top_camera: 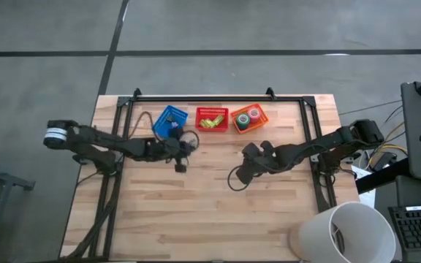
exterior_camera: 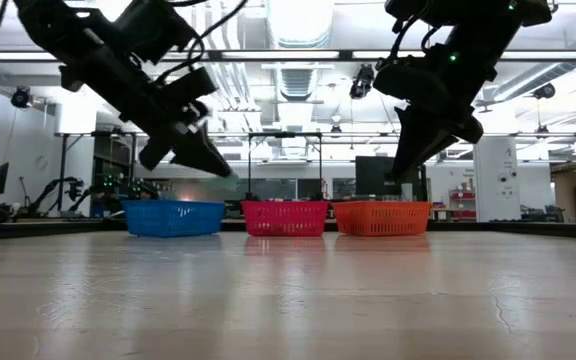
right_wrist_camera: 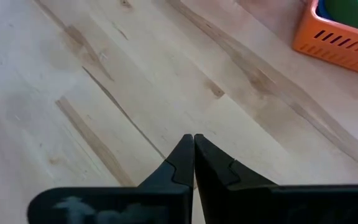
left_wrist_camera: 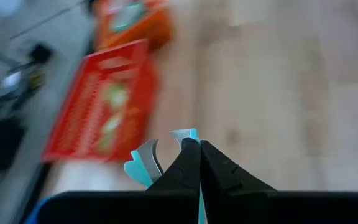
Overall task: Pick and place Stapler, Stapler remover, tape
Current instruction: Put the purple staple remover into the blue bin, then return to Home Position
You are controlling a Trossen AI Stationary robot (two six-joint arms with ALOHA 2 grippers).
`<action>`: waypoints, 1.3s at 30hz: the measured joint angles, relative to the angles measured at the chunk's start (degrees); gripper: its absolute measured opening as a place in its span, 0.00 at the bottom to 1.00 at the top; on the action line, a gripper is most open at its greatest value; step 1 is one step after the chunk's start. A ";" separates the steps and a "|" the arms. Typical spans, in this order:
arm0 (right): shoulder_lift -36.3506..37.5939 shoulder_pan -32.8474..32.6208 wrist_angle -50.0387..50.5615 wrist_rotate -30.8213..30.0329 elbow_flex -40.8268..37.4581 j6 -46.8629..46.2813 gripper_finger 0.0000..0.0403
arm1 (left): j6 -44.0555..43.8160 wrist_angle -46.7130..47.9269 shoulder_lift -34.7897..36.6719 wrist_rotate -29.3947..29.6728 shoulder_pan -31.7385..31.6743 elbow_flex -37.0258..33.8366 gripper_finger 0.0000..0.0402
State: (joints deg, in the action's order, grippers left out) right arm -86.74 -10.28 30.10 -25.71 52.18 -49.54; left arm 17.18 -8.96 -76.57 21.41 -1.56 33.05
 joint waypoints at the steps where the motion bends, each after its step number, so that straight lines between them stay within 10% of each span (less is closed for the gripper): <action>1: 0.00 0.00 -0.15 0.00 -0.02 0.02 0.02 | -0.30 0.01 1.54 1.41 -0.76 -0.81 0.00; 9: 0.00 0.00 -1.18 -0.03 -0.25 0.22 0.02 | -7.72 0.06 10.63 22.59 -8.43 -7.60 0.00; 14: 0.00 0.02 -2.66 -0.40 -0.37 1.04 0.02 | -12.96 -0.24 12.35 9.71 -16.43 -10.73 0.00; 29: 0.00 0.04 -4.49 -3.12 -1.24 3.96 0.02 | -17.28 -4.12 12.26 -4.27 -24.22 -11.88 0.18; 39: 0.19 0.56 -32.00 -2.01 -10.90 26.65 0.02 | -21.80 -23.83 12.26 -35.68 -20.37 -15.24 0.18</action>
State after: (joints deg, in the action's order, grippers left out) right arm -86.55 -9.72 -1.90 -27.73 41.28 -22.89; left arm -4.62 -32.79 -64.31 -14.27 -21.93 17.80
